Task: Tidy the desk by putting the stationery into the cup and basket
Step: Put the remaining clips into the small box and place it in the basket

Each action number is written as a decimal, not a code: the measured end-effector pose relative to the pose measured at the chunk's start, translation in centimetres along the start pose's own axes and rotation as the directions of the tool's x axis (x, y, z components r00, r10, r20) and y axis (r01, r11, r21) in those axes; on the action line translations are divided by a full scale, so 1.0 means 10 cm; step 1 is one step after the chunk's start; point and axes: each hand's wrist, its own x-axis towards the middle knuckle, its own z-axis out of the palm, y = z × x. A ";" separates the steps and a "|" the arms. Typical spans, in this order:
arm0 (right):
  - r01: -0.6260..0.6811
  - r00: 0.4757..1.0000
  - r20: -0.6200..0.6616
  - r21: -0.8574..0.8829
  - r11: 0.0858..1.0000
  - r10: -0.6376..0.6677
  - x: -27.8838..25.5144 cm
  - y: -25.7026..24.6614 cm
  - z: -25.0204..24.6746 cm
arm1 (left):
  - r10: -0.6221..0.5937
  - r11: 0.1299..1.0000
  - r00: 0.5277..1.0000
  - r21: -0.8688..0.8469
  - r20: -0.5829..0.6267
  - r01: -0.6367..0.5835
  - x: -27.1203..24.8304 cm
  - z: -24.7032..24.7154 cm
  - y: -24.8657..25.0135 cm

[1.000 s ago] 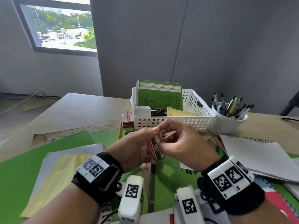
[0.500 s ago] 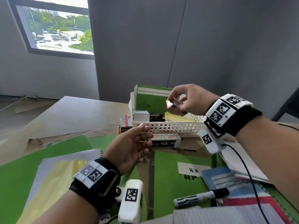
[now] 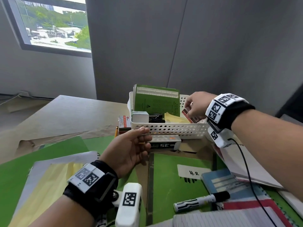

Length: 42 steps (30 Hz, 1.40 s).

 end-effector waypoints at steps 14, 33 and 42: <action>0.172 0.983 -0.040 -0.123 0.977 -0.178 -0.80 -0.18 -0.03 | 0.014 0.999 0.999 0.044 0.039 -0.015 -0.05 0.02 -0.01; 0.285 0.954 -0.127 0.121 0.951 -0.270 -0.84 -0.19 -0.05 | -0.008 0.998 1.000 0.065 0.021 0.006 -0.08 0.04 0.02; 0.276 0.954 0.063 0.189 0.942 -0.292 -0.55 -0.41 0.06 | -0.010 0.998 0.999 0.056 0.033 0.008 -0.07 0.03 0.01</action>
